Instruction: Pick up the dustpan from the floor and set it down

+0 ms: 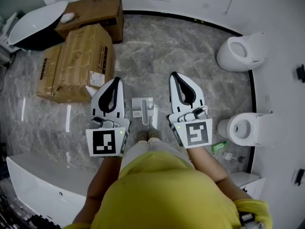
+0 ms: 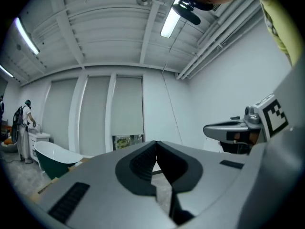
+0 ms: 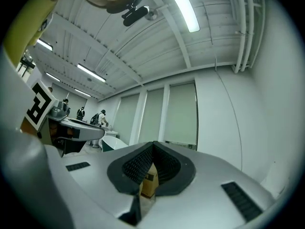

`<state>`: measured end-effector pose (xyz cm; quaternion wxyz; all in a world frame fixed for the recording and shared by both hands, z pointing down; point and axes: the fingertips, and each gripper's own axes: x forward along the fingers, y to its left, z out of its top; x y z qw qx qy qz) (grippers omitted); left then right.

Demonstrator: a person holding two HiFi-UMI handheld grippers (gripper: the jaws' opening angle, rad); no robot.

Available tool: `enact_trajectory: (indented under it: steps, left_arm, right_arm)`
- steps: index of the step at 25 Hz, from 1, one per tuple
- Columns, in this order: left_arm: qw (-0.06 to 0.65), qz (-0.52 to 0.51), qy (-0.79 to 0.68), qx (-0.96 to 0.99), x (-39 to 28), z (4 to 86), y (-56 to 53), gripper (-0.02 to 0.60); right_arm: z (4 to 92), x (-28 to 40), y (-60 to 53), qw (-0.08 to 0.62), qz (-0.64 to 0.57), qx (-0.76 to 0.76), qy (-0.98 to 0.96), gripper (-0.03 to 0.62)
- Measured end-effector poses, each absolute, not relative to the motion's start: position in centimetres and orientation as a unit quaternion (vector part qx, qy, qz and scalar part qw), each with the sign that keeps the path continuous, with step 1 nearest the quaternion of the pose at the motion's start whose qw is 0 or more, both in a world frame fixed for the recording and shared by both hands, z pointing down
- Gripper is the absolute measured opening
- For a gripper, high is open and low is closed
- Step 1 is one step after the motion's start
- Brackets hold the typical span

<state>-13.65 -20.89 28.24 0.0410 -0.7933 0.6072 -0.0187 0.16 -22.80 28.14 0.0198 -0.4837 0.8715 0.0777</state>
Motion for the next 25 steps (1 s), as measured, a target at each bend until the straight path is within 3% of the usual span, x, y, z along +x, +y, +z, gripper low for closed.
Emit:
enact_trajectory:
  steps: [25]
  left_arm:
    - [0.034, 0.001, 0.606, -0.795, -12.6, 28.0, -18.8, 0.003]
  right_arm:
    - [28.8, 1.4, -20.5, 0.022, 0.062, -0.491, 0.869, 0.009]
